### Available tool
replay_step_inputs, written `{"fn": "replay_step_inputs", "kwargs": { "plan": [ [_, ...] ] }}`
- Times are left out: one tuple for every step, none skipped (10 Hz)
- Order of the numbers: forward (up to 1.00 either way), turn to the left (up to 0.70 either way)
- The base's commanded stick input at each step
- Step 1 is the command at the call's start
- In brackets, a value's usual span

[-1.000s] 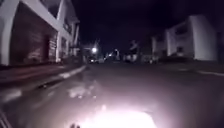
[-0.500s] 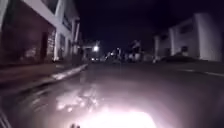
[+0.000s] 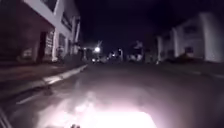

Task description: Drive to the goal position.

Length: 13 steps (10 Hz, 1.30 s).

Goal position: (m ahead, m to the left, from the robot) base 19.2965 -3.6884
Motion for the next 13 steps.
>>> {"fn": "replay_step_inputs", "kwargs": {
  "plan": [
    [1.0,0.0],
    [1.0,0.0],
    [1.0,0.0],
    [1.0,0.0],
    [1.0,0.0],
    [1.0,0.0],
    [1.0,0.0],
    [1.0,0.0],
    [1.0,0.0],
    [1.0,0.0],
    [1.0,-0.27],
    [1.0,-0.27],
    [1.0,-0.15]
  ]
}}
